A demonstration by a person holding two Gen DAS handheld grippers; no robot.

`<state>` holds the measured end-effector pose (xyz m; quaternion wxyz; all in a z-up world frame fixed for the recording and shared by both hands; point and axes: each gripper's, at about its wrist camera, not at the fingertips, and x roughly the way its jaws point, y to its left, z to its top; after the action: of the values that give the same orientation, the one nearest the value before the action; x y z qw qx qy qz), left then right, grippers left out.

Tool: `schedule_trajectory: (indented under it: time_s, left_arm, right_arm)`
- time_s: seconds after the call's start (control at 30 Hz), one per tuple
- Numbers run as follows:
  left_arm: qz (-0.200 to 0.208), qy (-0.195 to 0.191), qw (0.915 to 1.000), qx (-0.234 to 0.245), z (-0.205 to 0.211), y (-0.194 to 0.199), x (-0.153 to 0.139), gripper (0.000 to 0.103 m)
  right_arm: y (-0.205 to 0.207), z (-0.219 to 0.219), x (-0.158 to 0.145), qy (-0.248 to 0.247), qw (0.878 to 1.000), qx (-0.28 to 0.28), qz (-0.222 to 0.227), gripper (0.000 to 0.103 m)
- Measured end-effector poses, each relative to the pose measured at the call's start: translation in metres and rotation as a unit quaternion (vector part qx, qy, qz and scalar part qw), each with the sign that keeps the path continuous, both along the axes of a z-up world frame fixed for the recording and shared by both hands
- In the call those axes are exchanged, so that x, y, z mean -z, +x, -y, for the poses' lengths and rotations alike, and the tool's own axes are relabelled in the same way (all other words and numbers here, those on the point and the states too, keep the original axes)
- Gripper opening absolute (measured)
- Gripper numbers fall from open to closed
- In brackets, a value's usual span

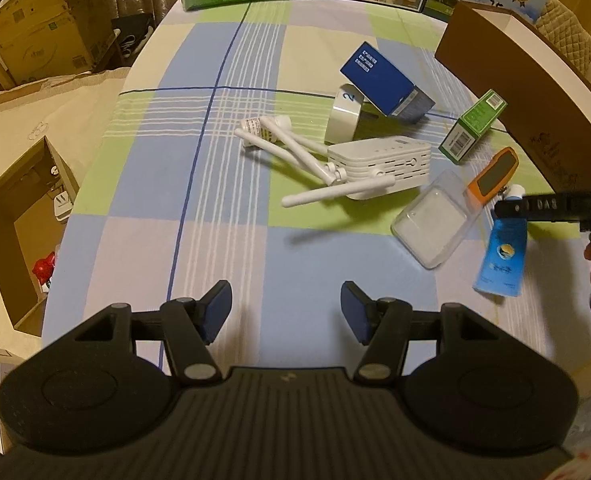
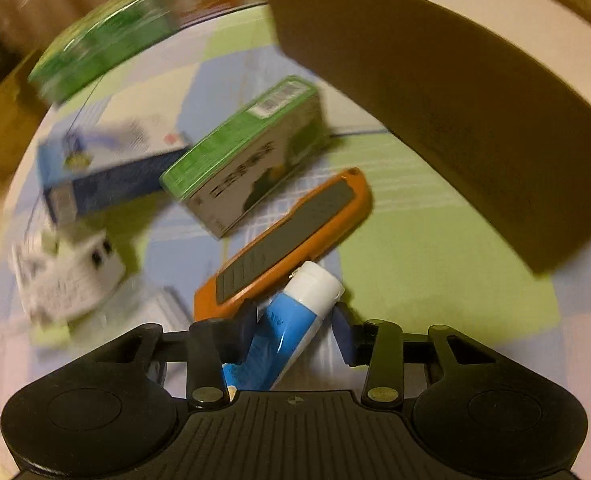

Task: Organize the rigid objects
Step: 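Grasp the blue toothpaste tube by its body with the right tool, then lower the left tool onto the clear plastic case and grasp it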

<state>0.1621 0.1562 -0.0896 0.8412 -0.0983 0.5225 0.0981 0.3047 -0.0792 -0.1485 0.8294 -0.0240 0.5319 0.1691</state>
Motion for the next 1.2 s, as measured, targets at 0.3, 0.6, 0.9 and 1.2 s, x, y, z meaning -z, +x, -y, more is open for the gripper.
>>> schedule_trajectory:
  time_s: [0.3,0.6,0.9,1.2]
  left_arm:
    - [0.003,-0.004,0.9996,0.027,0.013,0.011,0.002,0.054]
    - [0.007,-0.006,0.997,0.076,0.036,0.026,0.008,0.054]
    - [0.038,0.015,0.9887,0.144,0.065,0.046,0.007,0.054]
    - [0.055,0.062,0.9658,0.246,0.105,0.072,0.025,0.058]
  right_arm:
    - [-0.032,0.015,0.003,-0.076,0.98,-0.181,0.017,0.018]
    - [-0.038,0.05,-0.001,-0.023,0.99,-0.141,0.015,0.022]
    - [-0.048,0.041,-0.002,-0.028,0.983,-0.175,0.055,0.018]
    - [-0.039,0.06,-0.006,-0.052,0.987,-0.143,0.053,0.018]
